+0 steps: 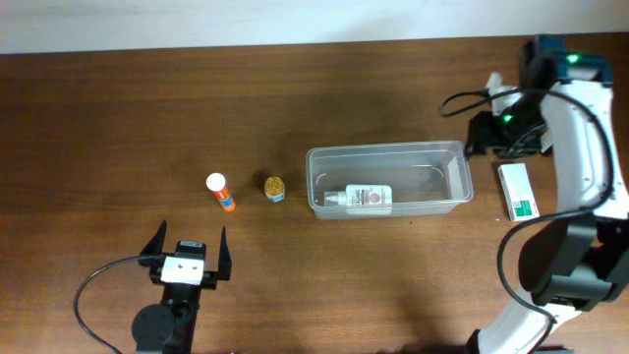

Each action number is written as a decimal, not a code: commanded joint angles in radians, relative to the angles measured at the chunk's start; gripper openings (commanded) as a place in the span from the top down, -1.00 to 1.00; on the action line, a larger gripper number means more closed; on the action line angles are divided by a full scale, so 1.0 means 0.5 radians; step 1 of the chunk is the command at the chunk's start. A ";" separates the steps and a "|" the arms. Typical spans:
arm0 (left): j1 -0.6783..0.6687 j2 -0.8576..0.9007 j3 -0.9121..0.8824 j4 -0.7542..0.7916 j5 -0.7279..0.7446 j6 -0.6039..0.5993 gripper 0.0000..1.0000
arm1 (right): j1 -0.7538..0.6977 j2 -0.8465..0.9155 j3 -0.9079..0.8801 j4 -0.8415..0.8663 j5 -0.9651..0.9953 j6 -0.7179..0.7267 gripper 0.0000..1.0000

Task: Pack container
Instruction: 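Move the right gripper over the white-green Panadol box, then lower the right gripper and grasp the Panadol box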

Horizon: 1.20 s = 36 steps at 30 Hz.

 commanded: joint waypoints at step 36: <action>0.012 -0.010 -0.005 -0.013 -0.008 0.031 -0.99 | -0.542 -0.024 -0.813 0.855 0.321 -0.755 -0.85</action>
